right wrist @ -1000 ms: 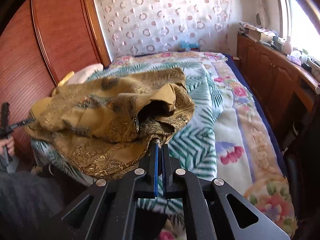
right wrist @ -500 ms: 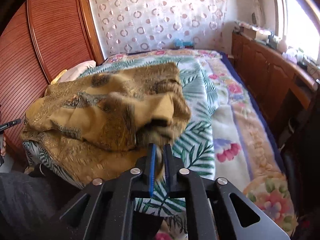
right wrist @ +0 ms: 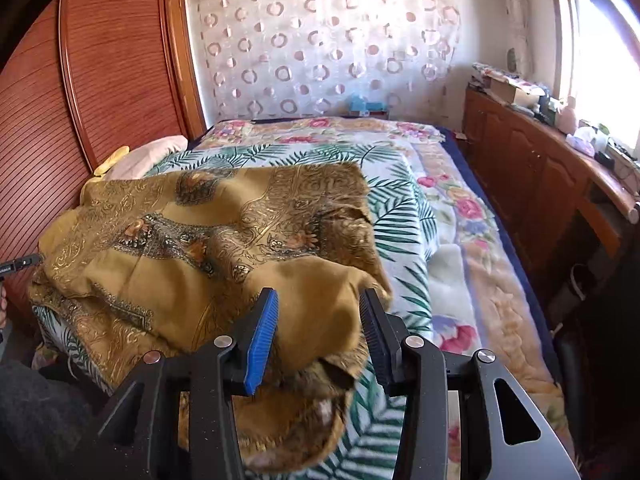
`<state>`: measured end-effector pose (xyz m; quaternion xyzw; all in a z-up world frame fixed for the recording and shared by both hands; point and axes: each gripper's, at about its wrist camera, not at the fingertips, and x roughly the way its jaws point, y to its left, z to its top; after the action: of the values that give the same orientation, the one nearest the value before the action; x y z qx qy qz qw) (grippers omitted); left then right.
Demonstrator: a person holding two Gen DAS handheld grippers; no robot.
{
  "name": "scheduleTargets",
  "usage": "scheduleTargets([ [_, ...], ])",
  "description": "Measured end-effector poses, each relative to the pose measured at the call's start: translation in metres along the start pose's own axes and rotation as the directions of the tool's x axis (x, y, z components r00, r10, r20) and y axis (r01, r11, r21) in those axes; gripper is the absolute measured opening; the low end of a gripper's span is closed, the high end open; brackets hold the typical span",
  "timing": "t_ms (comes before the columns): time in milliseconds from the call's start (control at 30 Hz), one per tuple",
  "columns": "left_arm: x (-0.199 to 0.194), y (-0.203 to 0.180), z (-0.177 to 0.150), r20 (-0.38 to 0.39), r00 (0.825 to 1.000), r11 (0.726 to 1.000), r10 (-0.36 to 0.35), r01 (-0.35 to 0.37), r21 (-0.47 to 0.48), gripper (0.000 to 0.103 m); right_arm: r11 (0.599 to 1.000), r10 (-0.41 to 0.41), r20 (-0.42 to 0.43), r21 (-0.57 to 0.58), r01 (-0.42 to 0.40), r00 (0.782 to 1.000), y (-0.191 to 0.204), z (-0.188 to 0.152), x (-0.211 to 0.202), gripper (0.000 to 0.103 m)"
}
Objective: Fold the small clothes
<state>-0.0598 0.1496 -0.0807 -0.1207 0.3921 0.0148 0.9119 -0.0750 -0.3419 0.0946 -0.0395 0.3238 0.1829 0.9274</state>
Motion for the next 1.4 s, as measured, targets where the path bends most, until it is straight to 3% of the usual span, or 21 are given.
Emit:
scheduleTargets([
  [133,0.003,0.002,0.000,-0.003,1.000,1.000,0.004,-0.004,-0.004,0.042,0.999,-0.036,-0.032,-0.005,0.036,0.999,0.003,0.001,0.016,0.044],
  [400,0.017,0.006,-0.003,-0.046,0.999,1.000,0.014,-0.014,-0.010,0.044,1.000,0.001,-0.047,0.019,0.000,0.999,-0.003,0.006,0.021,0.044],
  [467,0.019,0.005,-0.004,-0.051,0.999,1.000,0.016,-0.017,-0.007,0.057,1.000,0.007,-0.031,0.017,-0.007,0.999,0.001,0.008,0.016,0.044],
  [500,0.019,0.005,-0.005,-0.050,0.999,1.000,0.014,-0.014,-0.006,0.058,1.000,0.012,-0.024,0.014,-0.012,1.000,0.003,0.009,0.015,0.044],
  [1033,0.016,0.005,-0.008,-0.040,0.999,1.000,0.016,-0.016,-0.007,0.058,0.991,0.100,-0.041,-0.090,-0.103,0.994,0.059,0.001,0.058,0.049],
  [1400,0.013,0.004,-0.012,-0.036,0.999,1.000,0.009,-0.009,-0.014,0.058,0.986,0.069,-0.059,-0.147,-0.077,0.996,0.075,-0.013,0.081,0.052],
])
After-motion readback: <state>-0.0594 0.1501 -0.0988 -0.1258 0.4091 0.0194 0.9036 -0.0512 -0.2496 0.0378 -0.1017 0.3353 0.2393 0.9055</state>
